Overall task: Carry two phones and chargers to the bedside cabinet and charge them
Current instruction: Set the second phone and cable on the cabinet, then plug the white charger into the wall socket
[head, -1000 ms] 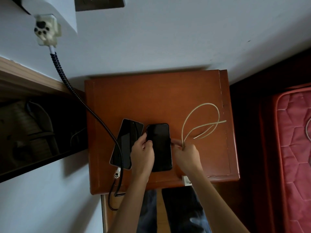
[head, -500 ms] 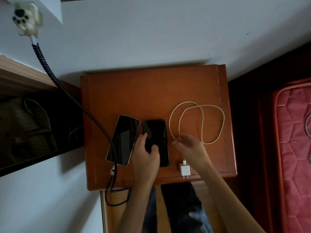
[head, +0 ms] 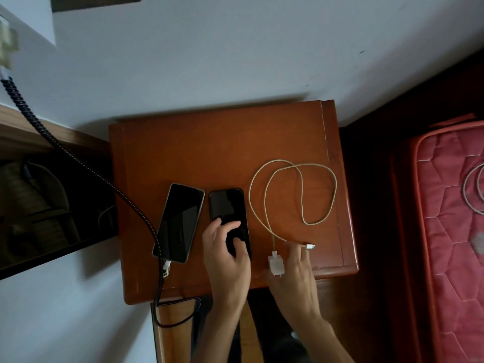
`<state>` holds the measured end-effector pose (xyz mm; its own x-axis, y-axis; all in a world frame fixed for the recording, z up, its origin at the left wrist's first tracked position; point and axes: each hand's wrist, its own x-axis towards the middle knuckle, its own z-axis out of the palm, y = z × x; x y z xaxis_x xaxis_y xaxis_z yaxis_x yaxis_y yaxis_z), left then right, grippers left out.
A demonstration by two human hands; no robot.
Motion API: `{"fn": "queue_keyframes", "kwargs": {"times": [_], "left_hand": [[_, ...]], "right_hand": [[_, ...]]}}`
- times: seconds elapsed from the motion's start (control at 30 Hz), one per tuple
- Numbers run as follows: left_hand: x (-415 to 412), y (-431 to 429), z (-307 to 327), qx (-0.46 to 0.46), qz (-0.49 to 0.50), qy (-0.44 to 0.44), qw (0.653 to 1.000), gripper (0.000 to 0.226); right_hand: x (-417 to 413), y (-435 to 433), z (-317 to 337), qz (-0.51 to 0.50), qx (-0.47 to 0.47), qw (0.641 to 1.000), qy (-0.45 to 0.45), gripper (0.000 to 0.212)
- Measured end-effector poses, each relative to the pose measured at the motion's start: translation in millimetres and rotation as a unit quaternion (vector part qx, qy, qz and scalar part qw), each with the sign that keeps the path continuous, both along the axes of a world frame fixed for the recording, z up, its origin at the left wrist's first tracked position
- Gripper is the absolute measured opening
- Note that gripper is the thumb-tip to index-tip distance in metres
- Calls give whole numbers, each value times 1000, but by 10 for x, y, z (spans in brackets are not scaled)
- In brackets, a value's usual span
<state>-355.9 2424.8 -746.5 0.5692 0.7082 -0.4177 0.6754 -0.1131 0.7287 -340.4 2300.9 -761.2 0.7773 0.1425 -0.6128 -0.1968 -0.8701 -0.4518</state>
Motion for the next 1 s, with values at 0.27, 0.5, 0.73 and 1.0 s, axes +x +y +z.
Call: {"fn": "queue_keyframes", "kwargs": {"times": [0.27,0.5,0.73,1.0], "left_hand": [[187,196,167,-163,-104,-88,977,42],[361,418,632,-207,-115,-152,960,24],[630,715,1142,-128,-75,-277,949,27],[889,1248,1334,-111,7,-354,929,25]], "right_hand": [[230,133,379,-74,132,988,-21,43],[877,384,1083,-104,298,939,-134,63],[1220,988,1499,-105,454,877,-121,49],[1639,1436,1635,52,521,851,-45,42]]}}
